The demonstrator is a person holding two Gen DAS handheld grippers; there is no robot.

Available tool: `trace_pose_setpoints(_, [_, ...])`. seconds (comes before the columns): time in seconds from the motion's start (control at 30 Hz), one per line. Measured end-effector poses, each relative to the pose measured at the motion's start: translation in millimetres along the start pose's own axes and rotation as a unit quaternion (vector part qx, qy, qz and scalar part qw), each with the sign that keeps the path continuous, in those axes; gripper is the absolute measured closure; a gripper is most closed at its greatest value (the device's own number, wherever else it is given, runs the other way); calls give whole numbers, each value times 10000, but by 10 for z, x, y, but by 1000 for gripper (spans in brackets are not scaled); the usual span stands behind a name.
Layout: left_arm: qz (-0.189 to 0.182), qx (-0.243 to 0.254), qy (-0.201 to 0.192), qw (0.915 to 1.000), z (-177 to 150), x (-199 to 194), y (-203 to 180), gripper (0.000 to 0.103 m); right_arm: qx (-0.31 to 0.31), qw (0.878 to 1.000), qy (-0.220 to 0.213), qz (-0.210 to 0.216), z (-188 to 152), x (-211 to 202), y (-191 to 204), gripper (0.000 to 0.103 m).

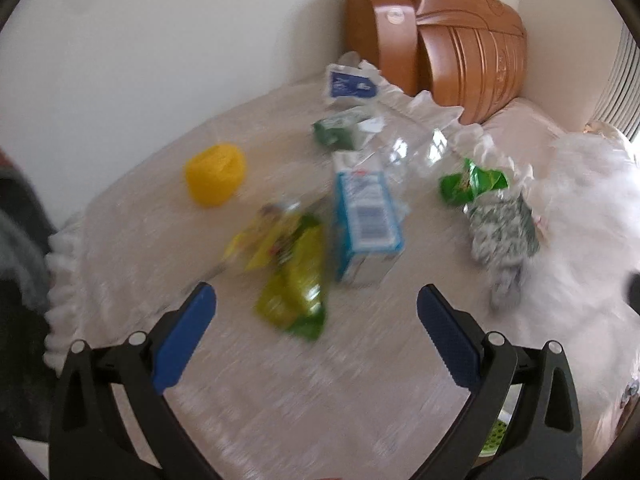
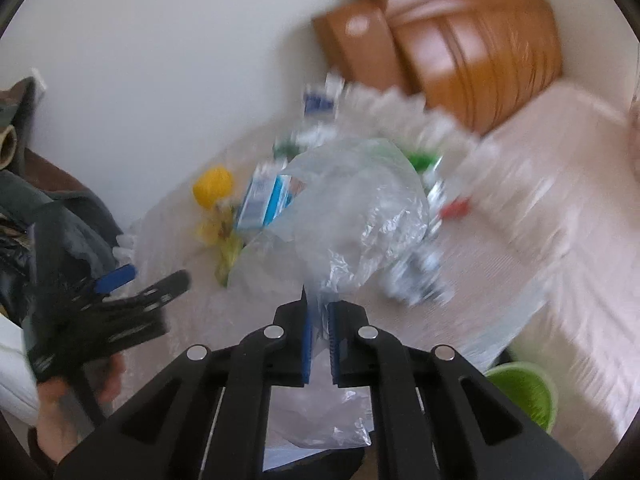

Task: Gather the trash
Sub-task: 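Grasp the clear plastic bag with the right tool while the left grasps the milk carton, then drop the plastic bag in the green basket while the left tool drops the carton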

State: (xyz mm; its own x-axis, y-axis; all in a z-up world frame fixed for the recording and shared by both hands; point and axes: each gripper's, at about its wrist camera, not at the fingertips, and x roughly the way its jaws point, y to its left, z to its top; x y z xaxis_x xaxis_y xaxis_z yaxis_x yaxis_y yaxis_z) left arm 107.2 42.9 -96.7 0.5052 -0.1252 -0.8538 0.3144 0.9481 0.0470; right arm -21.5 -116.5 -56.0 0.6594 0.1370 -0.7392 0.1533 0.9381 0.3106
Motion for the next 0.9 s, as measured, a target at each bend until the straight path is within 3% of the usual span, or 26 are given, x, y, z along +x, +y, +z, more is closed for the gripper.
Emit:
trace_pose_setpoints(0.13, [-9, -182, 157, 9997, 237, 281, -140, 6, -211, 9986, -309, -376, 98, -352, -209, 96])
trace_pose_setpoints(0.3, [178, -221, 357, 9990, 386, 605, -295, 9, -98, 9970, -368, -676, 48, -547, -587, 96])
trace_pose_setpoints(0.37, [281, -133, 455, 9985, 383, 667, -326, 20, 2, 9965, -331, -768, 13, -581, -729, 96])
trace_pose_setpoints(0.5, [344, -145, 715, 9967, 388, 792, -353, 57, 191, 9956, -261, -880, -80, -607, -981, 96])
trace_pose_setpoints(0.53, [367, -152, 775, 9962, 382, 817, -358, 61, 221, 9954, -249, -893, -94, -602, -1023, 96])
trace_pose_setpoints(0.77, [373, -447, 679, 9960, 331, 719, -281, 61, 436, 9935, -220, -1031, -217, -701, -1326, 96])
trace_pose_setpoints(0.9, [466, -269, 447, 9976, 250, 453, -273, 61, 610, 9910, -98, -1185, -409, -750, -1557, 96])
